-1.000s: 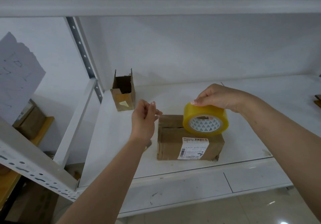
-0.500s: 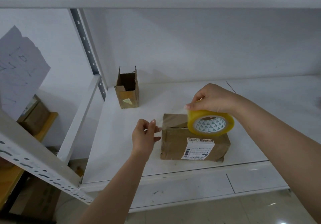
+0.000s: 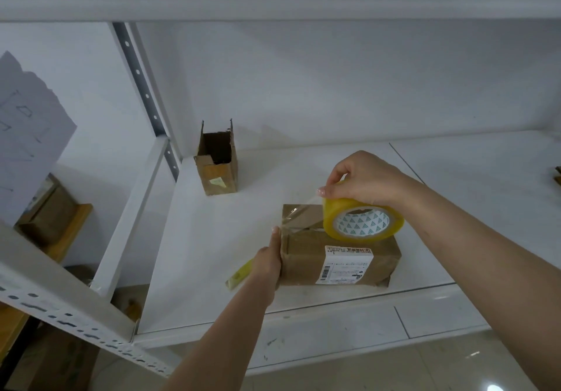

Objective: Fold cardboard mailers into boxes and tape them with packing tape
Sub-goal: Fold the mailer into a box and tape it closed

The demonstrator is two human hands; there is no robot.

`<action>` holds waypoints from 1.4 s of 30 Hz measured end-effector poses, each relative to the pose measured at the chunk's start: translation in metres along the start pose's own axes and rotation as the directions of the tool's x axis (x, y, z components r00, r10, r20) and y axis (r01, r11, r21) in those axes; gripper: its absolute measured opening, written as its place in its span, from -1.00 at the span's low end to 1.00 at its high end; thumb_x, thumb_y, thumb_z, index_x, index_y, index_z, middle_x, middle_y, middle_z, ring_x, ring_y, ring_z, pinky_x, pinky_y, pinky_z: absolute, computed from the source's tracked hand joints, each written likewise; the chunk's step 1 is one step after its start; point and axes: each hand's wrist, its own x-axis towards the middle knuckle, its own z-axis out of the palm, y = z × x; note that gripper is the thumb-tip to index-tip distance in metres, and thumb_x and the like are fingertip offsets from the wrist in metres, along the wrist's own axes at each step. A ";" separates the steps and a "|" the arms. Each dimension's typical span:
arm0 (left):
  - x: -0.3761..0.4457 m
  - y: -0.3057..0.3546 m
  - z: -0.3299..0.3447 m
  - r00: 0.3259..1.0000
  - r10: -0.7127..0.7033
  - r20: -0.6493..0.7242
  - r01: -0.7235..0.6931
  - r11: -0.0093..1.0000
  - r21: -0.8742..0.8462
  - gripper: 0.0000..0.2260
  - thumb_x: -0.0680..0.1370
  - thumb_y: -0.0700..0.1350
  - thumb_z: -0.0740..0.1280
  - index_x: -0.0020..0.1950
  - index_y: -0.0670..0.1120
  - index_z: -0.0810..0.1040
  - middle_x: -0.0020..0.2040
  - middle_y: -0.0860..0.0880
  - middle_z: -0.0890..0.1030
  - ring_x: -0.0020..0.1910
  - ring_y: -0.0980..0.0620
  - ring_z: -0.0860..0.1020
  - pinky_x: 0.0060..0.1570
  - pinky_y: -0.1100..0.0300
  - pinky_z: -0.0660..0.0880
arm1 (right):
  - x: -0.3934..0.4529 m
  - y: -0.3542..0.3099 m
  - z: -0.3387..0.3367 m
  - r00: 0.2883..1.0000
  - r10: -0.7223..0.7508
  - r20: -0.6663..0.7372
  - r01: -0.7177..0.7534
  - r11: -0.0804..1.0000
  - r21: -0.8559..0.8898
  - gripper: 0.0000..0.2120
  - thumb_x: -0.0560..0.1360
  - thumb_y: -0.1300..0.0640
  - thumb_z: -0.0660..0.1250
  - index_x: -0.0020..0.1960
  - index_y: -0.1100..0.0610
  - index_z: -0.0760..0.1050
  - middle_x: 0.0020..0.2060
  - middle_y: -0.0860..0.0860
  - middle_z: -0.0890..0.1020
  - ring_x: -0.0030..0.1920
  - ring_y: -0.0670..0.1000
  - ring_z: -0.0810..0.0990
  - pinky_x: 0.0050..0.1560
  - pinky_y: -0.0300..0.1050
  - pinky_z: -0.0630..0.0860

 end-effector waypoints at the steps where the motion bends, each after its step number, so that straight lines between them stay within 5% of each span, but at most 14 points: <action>1: 0.001 -0.001 0.002 1.000 -0.010 0.004 0.010 1.000 -0.014 -0.45 0.57 0.35 0.03 -0.17 -0.05 0.56 -0.32 -0.01 0.55 -0.29 0.01 0.48 -0.25 0.17 0.41 | 0.000 0.000 0.000 1.000 0.001 -0.001 -0.001 1.000 -0.001 -0.71 0.34 -0.30 0.44 -0.15 -0.09 0.62 -0.18 -0.23 0.53 -0.07 -0.10 0.54 -0.03 -0.04 0.53; 7: 0.003 0.001 0.003 0.996 -0.029 0.079 0.034 0.998 -0.062 -0.55 0.65 0.20 0.03 -0.13 -0.02 0.57 -0.24 0.00 0.60 -0.25 0.04 0.53 -0.36 0.20 0.37 | 0.000 0.000 0.000 1.000 0.011 -0.001 -0.011 1.000 -0.016 -0.68 0.34 -0.32 0.43 -0.13 -0.09 0.61 -0.18 -0.24 0.51 -0.14 -0.15 0.51 -0.09 -0.08 0.51; 12: 0.013 0.017 -0.017 0.972 0.235 0.017 -0.228 0.918 0.326 -0.79 0.64 -0.02 0.18 0.03 -0.17 0.44 -0.15 -0.09 0.50 -0.26 -0.01 0.44 -0.25 0.14 0.40 | -0.001 -0.001 0.000 1.000 0.015 0.023 -0.014 1.000 -0.028 -0.67 0.36 -0.32 0.41 -0.09 -0.09 0.60 -0.18 -0.21 0.53 -0.13 -0.13 0.54 -0.08 -0.07 0.54; 15: 0.001 0.043 -0.031 0.841 0.536 -0.070 -0.505 0.825 0.251 -0.75 0.62 0.06 0.20 0.09 -0.13 0.41 0.00 -0.10 0.53 -0.10 -0.02 0.53 -0.09 0.08 0.49 | -0.002 -0.002 -0.002 0.999 0.017 0.040 -0.016 0.999 -0.039 -0.63 0.37 -0.33 0.39 -0.04 -0.06 0.61 -0.16 -0.18 0.55 -0.11 -0.11 0.55 -0.02 -0.03 0.57; 17: -0.017 0.056 -0.030 0.677 0.727 0.115 -0.734 0.656 0.177 -0.49 0.55 0.25 0.21 0.34 -0.07 0.32 0.24 -0.03 0.48 0.22 0.02 0.47 0.16 0.17 0.43 | -0.002 -0.003 -0.002 0.999 0.013 0.041 -0.011 0.998 -0.056 -0.59 0.40 -0.33 0.36 0.00 -0.03 0.61 -0.14 -0.14 0.57 -0.11 -0.11 0.56 -0.03 -0.06 0.56; 19: -0.027 0.059 -0.017 0.542 0.740 0.398 -0.840 0.486 0.240 -0.16 0.42 0.40 0.26 0.53 0.00 0.06 0.51 0.02 0.25 0.48 0.09 0.20 0.45 0.12 0.16 | 0.000 -0.004 -0.002 0.999 -0.002 0.055 0.005 0.999 -0.049 -0.58 0.42 -0.34 0.33 0.02 -0.02 0.60 -0.14 -0.13 0.58 -0.13 -0.12 0.56 -0.07 -0.10 0.56; 21: -0.029 0.058 -0.001 0.548 0.633 0.546 -0.832 0.350 0.430 0.13 0.27 0.50 0.27 0.58 -0.03 -0.19 0.60 -0.02 -0.01 0.56 0.05 -0.04 0.51 -0.03 -0.15 | 0.001 -0.004 -0.006 0.995 -0.007 0.103 0.008 1.000 -0.008 -0.57 0.42 -0.35 0.31 0.04 -0.03 0.59 -0.12 -0.14 0.58 -0.13 -0.15 0.55 -0.15 -0.17 0.51; 24: -0.023 0.056 0.011 0.612 0.553 0.565 -0.753 0.188 0.631 0.25 0.23 0.47 0.39 0.57 -0.09 -0.28 0.60 -0.03 -0.15 0.57 -0.01 -0.15 0.48 -0.11 -0.23 | -0.001 0.008 -0.020 0.972 0.025 0.233 -0.054 0.991 0.122 -0.41 0.29 -0.44 0.34 0.11 -0.04 0.61 0.01 -0.14 0.59 0.00 -0.11 0.55 -0.05 -0.15 0.48; 27: -0.019 0.057 0.010 0.625 0.516 0.586 -0.729 0.117 0.674 0.24 0.24 0.42 0.44 0.58 -0.08 -0.26 0.60 -0.02 -0.13 0.57 -0.02 -0.10 0.48 -0.13 -0.19 | -0.012 0.034 -0.022 0.958 -0.002 0.286 -0.116 0.910 0.397 -0.43 0.16 -0.38 0.40 0.00 -0.02 0.65 -0.02 -0.04 0.67 0.06 0.02 0.60 0.13 -0.05 0.48; 31: -0.020 0.061 0.011 0.611 0.525 0.593 -0.734 0.093 0.673 0.24 0.22 0.39 0.48 0.58 -0.07 -0.22 0.57 -0.05 0.11 0.54 -0.05 0.09 0.49 -0.15 0.00 | -0.022 0.055 -0.009 0.980 -0.039 0.193 -0.093 0.773 0.627 -0.69 0.23 -0.17 0.44 -0.23 0.06 0.66 -0.26 -0.01 0.69 -0.10 0.05 0.64 -0.03 -0.10 0.49; 37: -0.021 0.062 0.009 0.584 0.512 0.630 -0.751 0.047 0.658 0.22 0.21 0.42 0.46 0.58 -0.07 -0.18 0.49 -0.03 0.25 0.47 -0.05 0.19 0.49 -0.06 0.07 | -0.022 0.061 -0.037 0.995 0.025 0.093 -0.040 0.986 0.163 -0.49 0.31 -0.35 0.42 -0.45 0.08 0.46 -0.53 -0.06 0.51 -0.45 -0.07 0.53 -0.30 -0.16 0.44; 40: -0.021 0.061 0.009 0.564 0.515 0.646 -0.766 0.035 0.641 0.23 0.20 0.43 0.45 0.57 -0.06 -0.18 0.47 -0.02 0.25 0.46 -0.03 0.19 0.49 -0.03 0.07 | -0.030 0.077 -0.048 0.981 0.173 0.082 -0.150 0.962 -0.230 -0.39 0.26 -0.46 0.38 -0.46 0.10 0.40 -0.54 -0.03 0.42 -0.42 0.01 0.47 -0.31 -0.13 0.34; 42: -0.022 0.059 0.010 0.544 0.520 0.658 -0.776 0.014 0.630 0.23 0.19 0.45 0.44 0.57 -0.05 -0.18 0.47 -0.01 0.25 0.45 -0.02 0.18 0.49 -0.02 0.07 | -0.038 0.090 -0.047 0.957 0.253 0.142 -0.206 0.937 -0.282 -0.32 0.18 -0.55 0.31 -0.42 0.12 0.43 -0.51 -0.01 0.46 -0.41 0.01 0.50 -0.27 -0.12 0.39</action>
